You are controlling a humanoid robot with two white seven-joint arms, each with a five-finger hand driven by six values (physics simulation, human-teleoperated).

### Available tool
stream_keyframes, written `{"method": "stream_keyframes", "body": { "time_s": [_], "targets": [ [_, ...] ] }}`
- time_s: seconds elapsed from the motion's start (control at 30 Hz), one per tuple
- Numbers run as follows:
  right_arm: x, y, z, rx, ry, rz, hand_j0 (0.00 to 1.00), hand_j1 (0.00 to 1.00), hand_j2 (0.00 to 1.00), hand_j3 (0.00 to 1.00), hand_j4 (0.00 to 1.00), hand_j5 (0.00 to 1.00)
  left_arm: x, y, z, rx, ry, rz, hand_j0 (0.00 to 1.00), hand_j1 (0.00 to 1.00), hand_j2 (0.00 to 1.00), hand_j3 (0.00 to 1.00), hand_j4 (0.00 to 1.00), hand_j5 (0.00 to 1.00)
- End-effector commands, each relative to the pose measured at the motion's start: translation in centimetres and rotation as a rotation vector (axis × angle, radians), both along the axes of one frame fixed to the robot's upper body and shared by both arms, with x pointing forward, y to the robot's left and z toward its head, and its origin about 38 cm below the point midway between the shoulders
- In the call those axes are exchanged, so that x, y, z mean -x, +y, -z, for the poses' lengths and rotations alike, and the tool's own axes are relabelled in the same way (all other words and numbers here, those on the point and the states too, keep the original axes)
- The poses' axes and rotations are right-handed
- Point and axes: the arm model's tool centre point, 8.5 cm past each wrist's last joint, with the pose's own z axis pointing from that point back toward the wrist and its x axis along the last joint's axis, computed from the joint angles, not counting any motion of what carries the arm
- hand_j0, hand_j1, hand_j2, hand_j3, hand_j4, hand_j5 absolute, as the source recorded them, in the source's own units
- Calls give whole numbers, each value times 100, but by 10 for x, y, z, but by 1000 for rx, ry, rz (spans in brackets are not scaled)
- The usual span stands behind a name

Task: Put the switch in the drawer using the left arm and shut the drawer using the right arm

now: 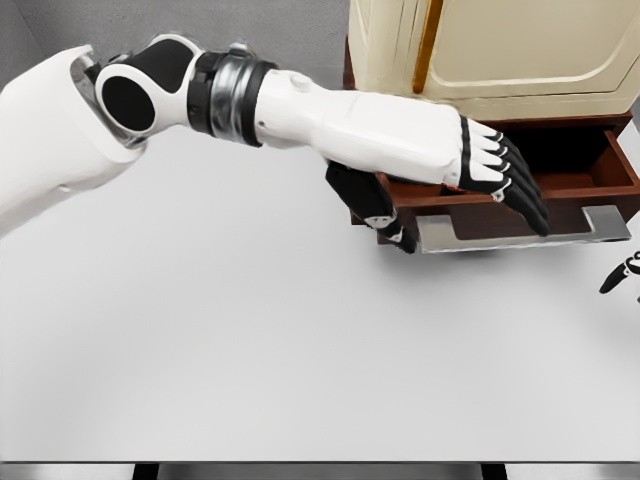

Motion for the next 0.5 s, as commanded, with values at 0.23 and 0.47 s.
{"method": "stream_keyframes", "body": {
  "time_s": [0.23,0.47],
  "targets": [
    [0,0,0,-6,2,2,59,59,59,59,59,59,-24,15,47,-327,675,-525,100,100,100,100,100,100],
    [-1,0,-2,5,4,-3,59,59,59,59,59,59,-23,26,38,-305,757,-516,100,100,100,100,100,100]
  ]
}}
